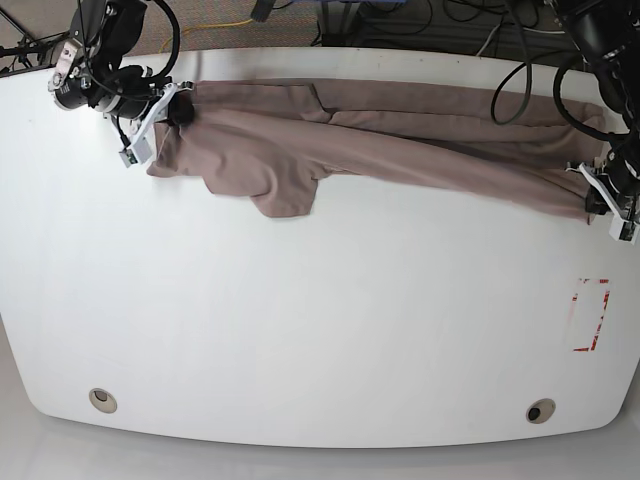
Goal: Fold the T-shirt properly
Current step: 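Release the folded hem and regrasp the fold edge with both grippers, then pull the folded shirt with the left gripper away from the right gripper, then release and regrasp the shirt end with the left gripper, dragging it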
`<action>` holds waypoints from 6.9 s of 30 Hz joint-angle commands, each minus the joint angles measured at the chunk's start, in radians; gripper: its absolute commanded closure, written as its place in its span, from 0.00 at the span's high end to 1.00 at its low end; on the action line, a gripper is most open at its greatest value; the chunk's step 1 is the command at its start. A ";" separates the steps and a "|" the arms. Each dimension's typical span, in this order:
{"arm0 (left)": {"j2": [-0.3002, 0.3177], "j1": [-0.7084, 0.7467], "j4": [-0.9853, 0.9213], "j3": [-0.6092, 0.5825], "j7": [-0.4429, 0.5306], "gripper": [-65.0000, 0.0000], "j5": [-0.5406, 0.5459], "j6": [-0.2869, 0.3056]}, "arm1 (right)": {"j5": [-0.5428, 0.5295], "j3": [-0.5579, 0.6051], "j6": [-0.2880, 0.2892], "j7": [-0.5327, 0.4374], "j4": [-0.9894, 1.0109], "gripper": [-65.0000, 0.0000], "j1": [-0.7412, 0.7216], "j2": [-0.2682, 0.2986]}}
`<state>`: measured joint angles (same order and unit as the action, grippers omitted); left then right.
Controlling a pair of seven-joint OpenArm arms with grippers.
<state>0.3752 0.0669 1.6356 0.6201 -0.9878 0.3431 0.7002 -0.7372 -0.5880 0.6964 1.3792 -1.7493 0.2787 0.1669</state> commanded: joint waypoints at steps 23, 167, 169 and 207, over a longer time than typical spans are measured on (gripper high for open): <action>0.054 0.213 0.097 0.106 0.014 0.38 -0.005 -0.002 | -0.009 -0.008 0.002 -0.016 0.002 0.09 -0.008 0.020; 0.071 0.073 0.044 0.137 0.232 0.09 0.006 -0.002 | -0.014 -0.010 0.002 -0.016 0.010 0.10 0.014 0.016; 0.071 0.069 -0.002 0.136 0.232 0.20 0.006 -0.002 | -0.015 -0.010 0.002 -0.016 0.010 0.10 0.014 0.015; 0.104 -0.407 -0.869 -0.187 0.554 0.55 -0.247 -0.002 | -0.012 -0.014 0.002 -0.025 0.010 0.09 0.006 -0.011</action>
<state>0.4606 -0.3214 0.7586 0.4458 -0.4282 0.0898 0.6960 -0.7368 -0.5964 0.6968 1.3659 -1.7248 0.2913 0.1440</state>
